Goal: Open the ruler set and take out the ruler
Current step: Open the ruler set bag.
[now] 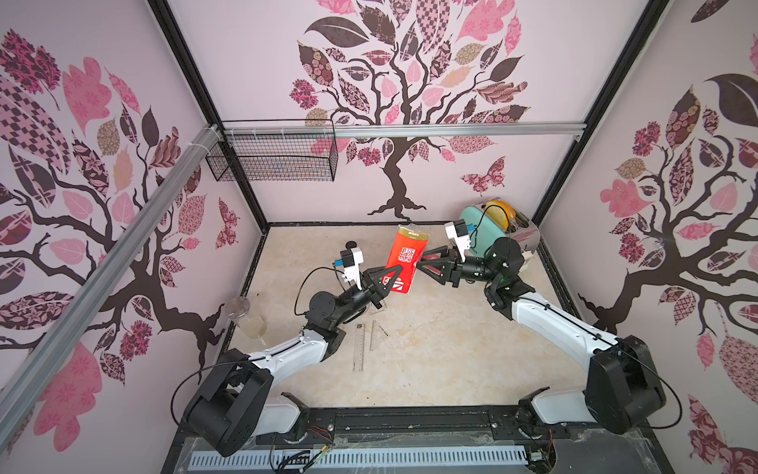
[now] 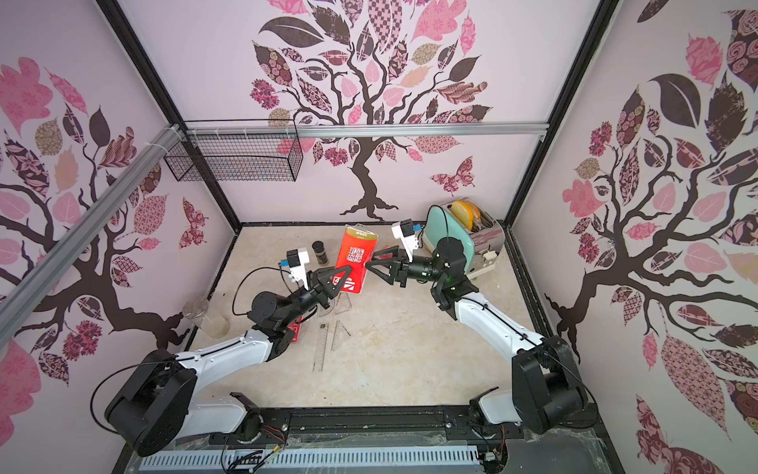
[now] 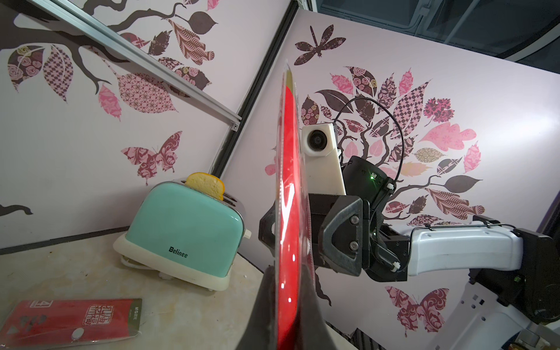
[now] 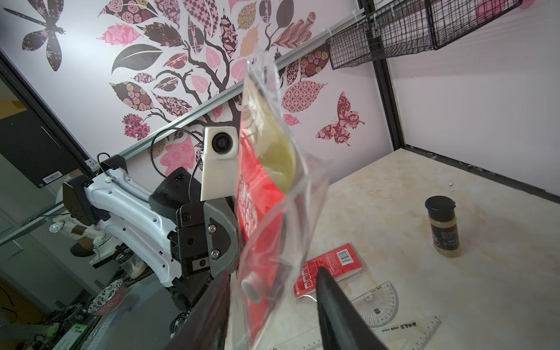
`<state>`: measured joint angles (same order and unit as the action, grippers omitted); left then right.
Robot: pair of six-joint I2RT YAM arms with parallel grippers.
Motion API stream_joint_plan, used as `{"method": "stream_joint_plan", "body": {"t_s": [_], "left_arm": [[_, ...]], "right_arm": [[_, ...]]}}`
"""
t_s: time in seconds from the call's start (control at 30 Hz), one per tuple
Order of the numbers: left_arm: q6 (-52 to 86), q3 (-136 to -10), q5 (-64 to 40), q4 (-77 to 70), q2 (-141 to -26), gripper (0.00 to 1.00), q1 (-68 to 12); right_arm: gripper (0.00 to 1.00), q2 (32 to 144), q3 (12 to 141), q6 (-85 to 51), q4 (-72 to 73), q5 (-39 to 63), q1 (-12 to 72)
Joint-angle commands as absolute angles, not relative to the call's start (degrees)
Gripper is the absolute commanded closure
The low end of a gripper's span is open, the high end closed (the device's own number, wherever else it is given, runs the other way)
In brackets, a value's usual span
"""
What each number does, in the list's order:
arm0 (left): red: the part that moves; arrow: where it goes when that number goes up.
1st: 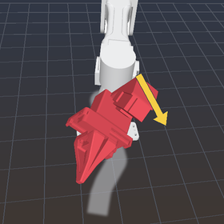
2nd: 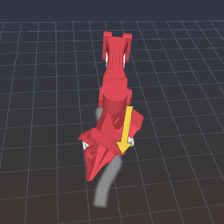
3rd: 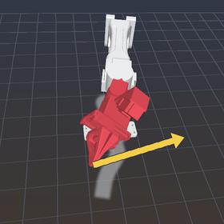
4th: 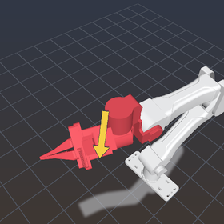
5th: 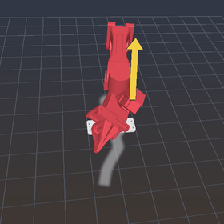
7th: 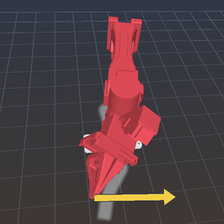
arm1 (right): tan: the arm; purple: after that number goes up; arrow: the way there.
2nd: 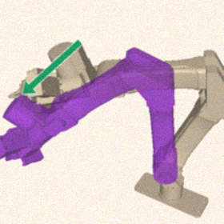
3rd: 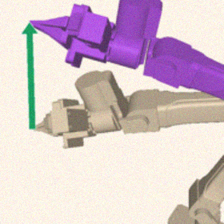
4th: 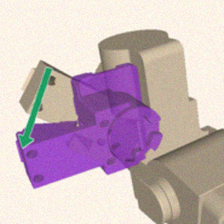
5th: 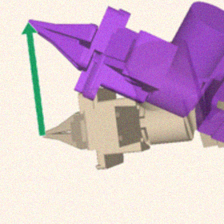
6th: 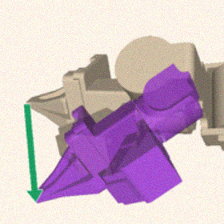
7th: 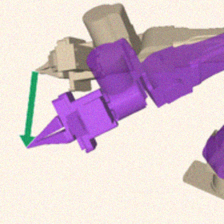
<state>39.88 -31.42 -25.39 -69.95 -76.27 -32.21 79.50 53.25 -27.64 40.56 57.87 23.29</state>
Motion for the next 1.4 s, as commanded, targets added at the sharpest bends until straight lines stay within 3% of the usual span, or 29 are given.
{"method": "stream_joint_plan", "body": {"t_s": [0.0, 0.23, 0.43, 0.5, 0.67, 0.83, 1.1, 1.23, 1.37], "left_arm": [[40.7, -33.0, -26.5, -71.9, -77.5, 1.0, -32.4], [40.8, -33.3, -26.9, -71.8, -78.0, 1.0, -32.5], [40.9, -33.0, -26.3, -71.6, -78.0, 0.98, -32.5], [40.9, -33.4, -26.2, -70.1, -77.8, 0.89, -32.5], [38.7, -34.4, -26.9, -65.0, -75.9, 0.55, -32.5], [31.8, -37.0, -29.2, -52.7, -72.4, 0.44, -32.5], [20.1, -41.1, -30.1, -33.8, -66.6, 0.44, -32.5], [16.0, -43.1, -31.1, -27.8, -66.0, 0.5, -32.6], [14.1, -44.3, -32.3, -25.2, -66.7, 0.64, -32.6]], "right_arm": [[0.57, 80.1, 56.4, -28.7, 43.8, 59.5, 24.0], [0.85, 79.8, 56.5, -28.6, 43.6, 59.8, 24.3], [0.96, 78.6, 57.1, -25.8, 39.8, 59.0, 24.3], [0.98, 78.5, 57.9, -24.1, 37.2, 58.8, 24.3], [1.0, 78.6, 60.2, -20.4, 31.0, 59.6, 24.3], [1.0, 79.3, 63.7, -15.9, 22.7, 60.7, 24.3], [1.0, 79.9, 66.4, -12.1, 13.6, 61.1, 24.2], [1.0, 80.1, 66.7, -12.5, 13.6, 62.5, 24.1], [1.0, 80.5, 66.9, -12.8, 13.9, 64.3, 24.0]]}}
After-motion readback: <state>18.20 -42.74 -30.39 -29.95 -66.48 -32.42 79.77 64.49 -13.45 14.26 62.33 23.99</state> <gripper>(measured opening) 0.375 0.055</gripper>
